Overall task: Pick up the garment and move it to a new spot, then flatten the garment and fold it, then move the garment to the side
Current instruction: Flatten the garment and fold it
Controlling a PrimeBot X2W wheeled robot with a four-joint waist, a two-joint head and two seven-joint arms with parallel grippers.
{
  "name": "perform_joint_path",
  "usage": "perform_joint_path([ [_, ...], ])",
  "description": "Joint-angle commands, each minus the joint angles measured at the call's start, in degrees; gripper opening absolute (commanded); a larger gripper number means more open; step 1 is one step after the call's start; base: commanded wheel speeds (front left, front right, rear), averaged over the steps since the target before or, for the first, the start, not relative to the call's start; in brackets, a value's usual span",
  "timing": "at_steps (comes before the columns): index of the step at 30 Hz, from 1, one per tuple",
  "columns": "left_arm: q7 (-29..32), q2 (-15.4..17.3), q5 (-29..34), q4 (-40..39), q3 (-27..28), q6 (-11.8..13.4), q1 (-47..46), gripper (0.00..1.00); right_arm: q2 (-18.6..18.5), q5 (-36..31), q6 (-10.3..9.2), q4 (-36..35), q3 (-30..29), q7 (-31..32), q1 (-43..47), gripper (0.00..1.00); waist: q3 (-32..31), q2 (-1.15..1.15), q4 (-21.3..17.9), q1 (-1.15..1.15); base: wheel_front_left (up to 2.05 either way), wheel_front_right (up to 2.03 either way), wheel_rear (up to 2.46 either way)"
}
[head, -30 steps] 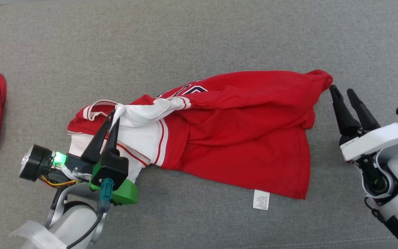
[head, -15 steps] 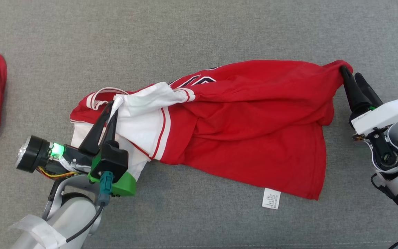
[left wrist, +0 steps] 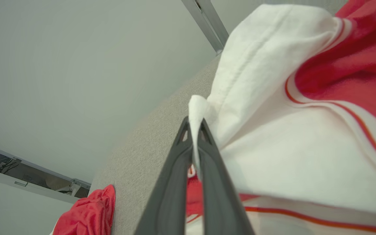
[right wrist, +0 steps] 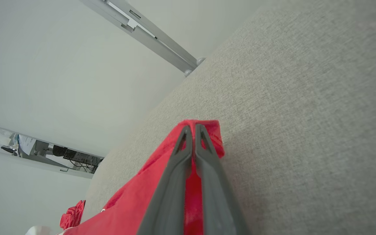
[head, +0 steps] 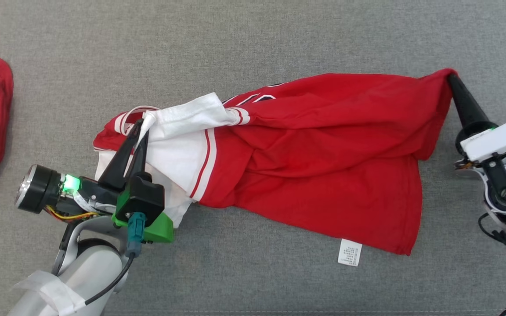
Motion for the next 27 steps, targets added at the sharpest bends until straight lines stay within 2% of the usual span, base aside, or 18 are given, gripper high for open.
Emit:
perform_joint_path([
  [1, 0.09, 0.83, 0.3, -0.55, 0.29, 0.47, -0.87, 0.0, -1.08, 0.38, -0.02, -1.06, -0.59, -0.31, 0.56, 0.0, -0.58, 0.0, -0.34, 0.0, 0.0, 0.0, 0.0],
  [6, 0.58, 3.43, 1.15, -3.02, 1.31, -2.07, -5.72, 0.0, -5.33, -0.57, -0.02, -6.49, -2.04, -0.17, -1.45, 0.0, -1.24, 0.0, -1.06, 0.0, 0.0, 0.0, 0.0],
  [8, 1.07, 5.36, 1.18, -3.93, 2.54, -3.97, -9.69, 0.0, -8.0, -1.91, -0.02, -8.76, -2.18, 0.72, -4.13, 0.0, -1.01, 0.0, -1.63, 0.0, 0.0, 0.0, 0.0],
  [11, 1.06, 7.11, -0.37, -5.07, 4.44, -8.11, -16.97, 0.0, -11.46, -4.24, -0.02, -11.05, -1.97, 2.43, -9.87, 0.0, 0.05, 0.0, -2.46, 0.0, 0.0, 0.0, 0.0],
  [15, 0.1, 8.72, -0.62, -2.54, 6.23, -13.59, -29.26, 0.0, -14.04, -9.76, -0.02, -10.26, -0.11, 5.28, -20.51, 0.0, 2.58, 0.0, -3.67, 0.0, 0.0, 0.0, 0.0],
  [19, -1.9, 7.99, 1.48, 3.02, 6.02, -18.82, -44.29, 0.0, -13.15, -15.73, -0.03, -5.5, 1.95, 7.81, -33.6, 0.0, 6.6, 0.0, -5.05, 0.0, 0.0, 0.0, 0.0],
  [21, -3.32, 7.21, 3.8, 6.75, 5.39, -20.57, -52.3, 0.0, -11.85, -19.05, -0.03, -2.38, 2.83, 8.0, -40.07, 0.0, 8.89, 0.0, -5.78, 0.0, 0.0, 0.0, 0.0],
  [24, -5.97, 5.55, 6.99, 12.99, 4.53, -21.72, -63.55, 0.0, -9.58, -24.12, -0.03, 2.56, 3.51, 5.78, -49.26, 0.0, 12.1, 0.0, -7.17, 0.0, 0.0, 0.0, 0.0],
  [27, -11.12, 3.18, 10.15, 19.78, 3.87, -20.58, -74.64, 0.0, -6.61, -28.02, -0.04, 8.15, 3.86, 2.39, -56.89, 0.0, 14.32, 0.0, -8.67, 0.0, 0.0, 0.0, 0.0],
])
